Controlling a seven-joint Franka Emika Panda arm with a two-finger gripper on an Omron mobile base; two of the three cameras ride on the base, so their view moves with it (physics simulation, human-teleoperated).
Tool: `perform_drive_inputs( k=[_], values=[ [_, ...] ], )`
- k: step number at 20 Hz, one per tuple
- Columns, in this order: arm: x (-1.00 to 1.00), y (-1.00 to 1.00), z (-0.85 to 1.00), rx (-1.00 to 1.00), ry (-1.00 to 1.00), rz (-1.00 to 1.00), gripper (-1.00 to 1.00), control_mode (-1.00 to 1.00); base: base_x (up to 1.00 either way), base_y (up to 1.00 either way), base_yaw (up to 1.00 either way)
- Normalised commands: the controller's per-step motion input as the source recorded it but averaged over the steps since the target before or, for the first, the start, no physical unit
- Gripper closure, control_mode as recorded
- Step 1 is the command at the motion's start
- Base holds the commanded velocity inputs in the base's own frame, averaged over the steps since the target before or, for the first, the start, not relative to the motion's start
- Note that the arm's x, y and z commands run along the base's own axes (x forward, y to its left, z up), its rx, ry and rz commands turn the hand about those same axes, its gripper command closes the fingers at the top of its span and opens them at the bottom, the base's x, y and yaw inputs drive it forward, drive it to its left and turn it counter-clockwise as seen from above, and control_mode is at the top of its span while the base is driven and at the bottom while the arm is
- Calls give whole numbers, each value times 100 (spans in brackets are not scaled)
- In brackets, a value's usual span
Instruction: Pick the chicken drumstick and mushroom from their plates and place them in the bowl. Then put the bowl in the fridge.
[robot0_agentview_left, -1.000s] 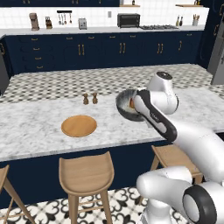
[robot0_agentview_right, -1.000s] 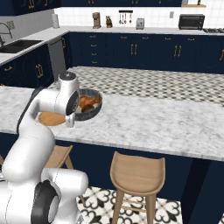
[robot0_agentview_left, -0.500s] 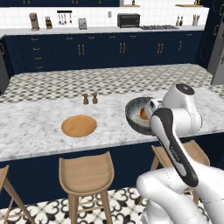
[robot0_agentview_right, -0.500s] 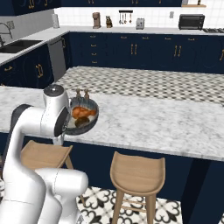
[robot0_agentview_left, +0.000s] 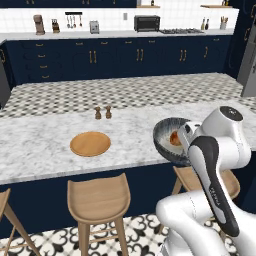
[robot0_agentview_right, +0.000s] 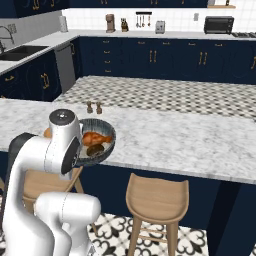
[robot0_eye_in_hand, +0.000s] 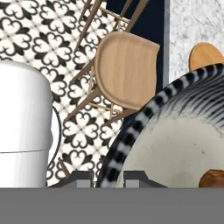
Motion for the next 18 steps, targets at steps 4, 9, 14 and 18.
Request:
perform_drive_inputs(
  k=[4, 9, 14, 18],
  values=[
    [0, 0, 0, 0, 0, 0, 100, -100, 0, 0, 0],
    [0, 0, 0, 0, 0, 0, 100, 100, -39, -9, -4],
    [0, 0, 0, 0, 0, 0, 100, 100, -80, -71, -26],
    [0, 0, 0, 0, 0, 0, 100, 100, -9, -100, -10]
  ],
)
